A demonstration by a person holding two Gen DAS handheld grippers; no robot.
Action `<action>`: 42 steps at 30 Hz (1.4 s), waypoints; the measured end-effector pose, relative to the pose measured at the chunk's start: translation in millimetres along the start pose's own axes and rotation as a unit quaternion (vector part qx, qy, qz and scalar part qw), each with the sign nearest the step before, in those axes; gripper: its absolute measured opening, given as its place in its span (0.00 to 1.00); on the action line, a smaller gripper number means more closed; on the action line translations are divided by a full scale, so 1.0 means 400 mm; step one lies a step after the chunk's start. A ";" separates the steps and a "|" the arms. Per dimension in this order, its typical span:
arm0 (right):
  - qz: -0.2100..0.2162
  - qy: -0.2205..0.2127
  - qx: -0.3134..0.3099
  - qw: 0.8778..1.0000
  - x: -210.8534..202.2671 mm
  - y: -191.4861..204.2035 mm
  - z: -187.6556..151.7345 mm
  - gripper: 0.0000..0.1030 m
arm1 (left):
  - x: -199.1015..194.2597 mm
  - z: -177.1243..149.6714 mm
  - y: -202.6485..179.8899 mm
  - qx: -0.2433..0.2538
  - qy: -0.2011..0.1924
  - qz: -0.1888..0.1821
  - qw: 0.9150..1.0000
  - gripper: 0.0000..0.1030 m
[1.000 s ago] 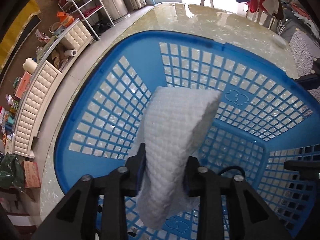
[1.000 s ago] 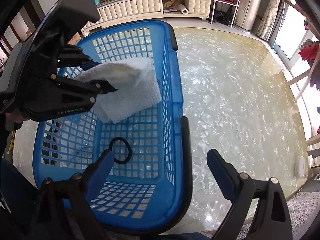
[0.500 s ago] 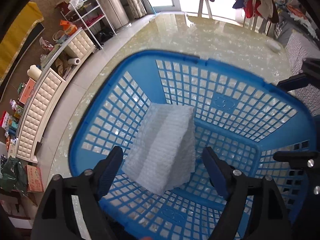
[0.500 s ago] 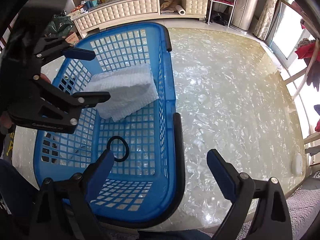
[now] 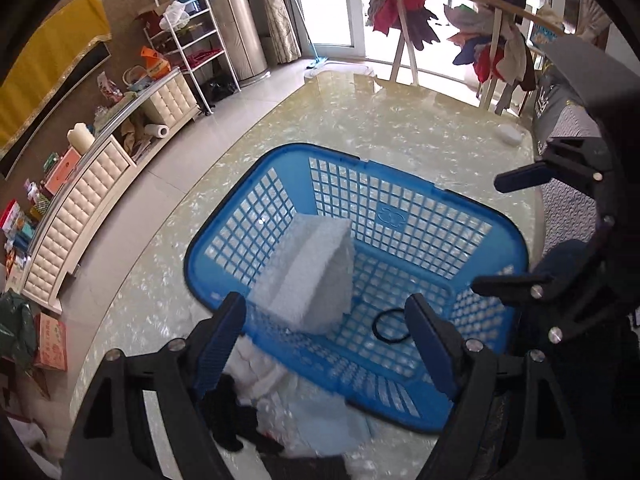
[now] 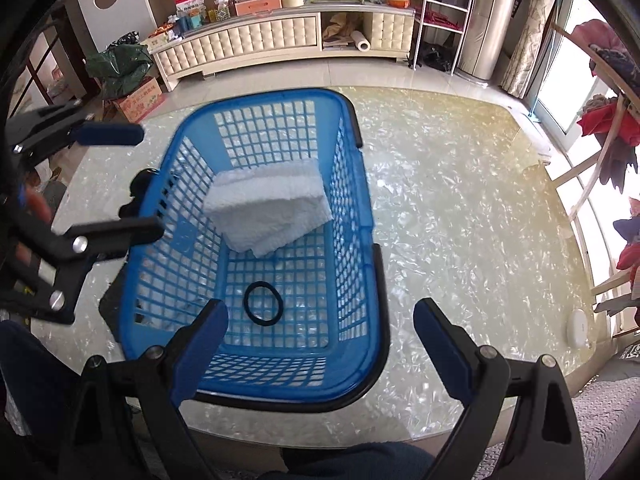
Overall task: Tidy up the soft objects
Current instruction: 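Move both grippers back over the remaining items on the table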
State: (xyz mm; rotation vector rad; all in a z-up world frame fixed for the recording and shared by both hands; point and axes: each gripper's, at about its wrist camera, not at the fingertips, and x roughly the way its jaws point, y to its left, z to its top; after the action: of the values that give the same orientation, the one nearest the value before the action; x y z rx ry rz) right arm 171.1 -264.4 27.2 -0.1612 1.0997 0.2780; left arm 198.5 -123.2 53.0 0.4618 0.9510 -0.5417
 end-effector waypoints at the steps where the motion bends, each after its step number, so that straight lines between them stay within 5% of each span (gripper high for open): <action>1: -0.001 -0.004 -0.003 1.000 -0.011 0.012 -0.001 0.91 | -0.019 -0.012 0.000 -0.005 -0.002 0.001 1.000 0.78; 23: 0.021 -0.019 -0.085 0.996 -0.034 0.281 0.007 0.91 | -0.187 -0.323 0.114 -0.093 -0.006 0.023 0.995 0.97; 42: 0.056 0.018 -0.140 0.988 0.072 0.484 0.000 0.91 | -0.127 -0.543 0.262 -0.143 0.039 0.028 0.989 0.99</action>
State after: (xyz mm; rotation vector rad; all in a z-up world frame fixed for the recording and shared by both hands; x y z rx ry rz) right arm 125.2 -75.9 3.0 -0.3570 1.1036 0.5318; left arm 102.2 97.6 0.9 0.2515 1.0680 -0.3316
